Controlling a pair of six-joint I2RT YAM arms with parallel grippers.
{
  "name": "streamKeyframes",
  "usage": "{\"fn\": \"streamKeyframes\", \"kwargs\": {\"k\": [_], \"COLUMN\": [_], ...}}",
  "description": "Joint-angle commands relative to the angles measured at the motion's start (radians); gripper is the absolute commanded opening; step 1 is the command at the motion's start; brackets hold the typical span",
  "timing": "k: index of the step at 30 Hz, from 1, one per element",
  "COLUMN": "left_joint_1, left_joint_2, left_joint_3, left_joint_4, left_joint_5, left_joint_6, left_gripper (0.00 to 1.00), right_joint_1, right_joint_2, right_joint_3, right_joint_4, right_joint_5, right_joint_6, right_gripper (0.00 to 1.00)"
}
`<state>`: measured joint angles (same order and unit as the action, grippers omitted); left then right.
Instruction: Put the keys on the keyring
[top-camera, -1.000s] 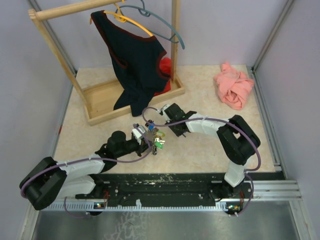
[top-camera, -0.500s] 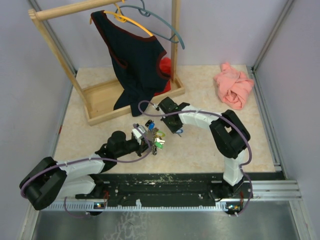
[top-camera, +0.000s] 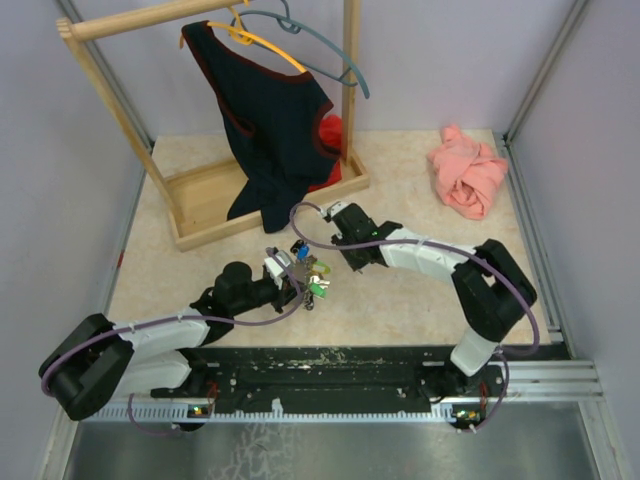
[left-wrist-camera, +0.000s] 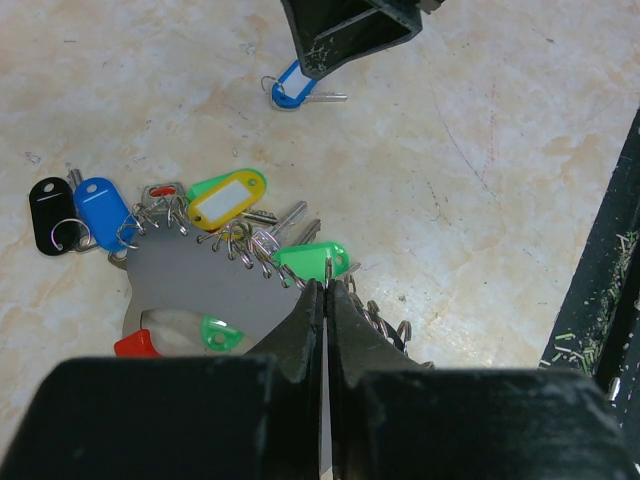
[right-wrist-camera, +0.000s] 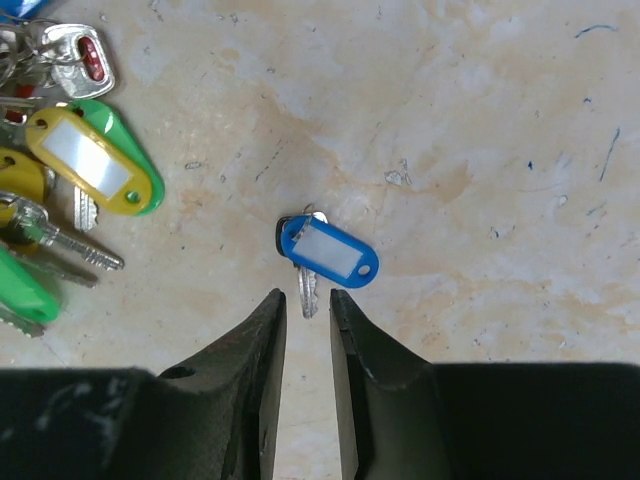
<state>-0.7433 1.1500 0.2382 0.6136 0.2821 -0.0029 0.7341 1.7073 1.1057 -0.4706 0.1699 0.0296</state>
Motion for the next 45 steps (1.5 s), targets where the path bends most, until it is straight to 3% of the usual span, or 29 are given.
{"fn": "streamKeyframes", "kwargs": {"k": [1, 5, 17, 30, 45], "left_joint_1": [0.005, 0.006, 0.005, 0.006, 0.005], "left_joint_2": [-0.01, -0.01, -0.003, -0.01, -0.01], "left_joint_3": [-0.005, -0.007, -0.008, -0.012, -0.013], "left_joint_4": [0.036, 0.04, 0.053, 0.052, 0.052], "left_joint_5": [0.019, 0.019, 0.029, 0.026, 0.028], "left_joint_6": [0.001, 0.0, -0.004, -0.004, -0.004], "left_gripper": [0.01, 0.01, 0.01, 0.01, 0.01], "right_joint_1": [0.018, 0.018, 0.039, 0.065, 0.071], "right_joint_2": [-0.132, -0.163, -0.17, -0.092, -0.025], "right_joint_3": [-0.12, -0.215, -0.286, -0.281, -0.268], "right_joint_4": [0.267, 0.409, 0.552, 0.536, 0.522], "right_joint_5": [0.024, 0.007, 0.162, 0.237, 0.243], "right_joint_6": [0.014, 0.018, 0.251, 0.348, 0.377], "right_gripper": [0.26, 0.27, 0.28, 0.21, 0.21]}}
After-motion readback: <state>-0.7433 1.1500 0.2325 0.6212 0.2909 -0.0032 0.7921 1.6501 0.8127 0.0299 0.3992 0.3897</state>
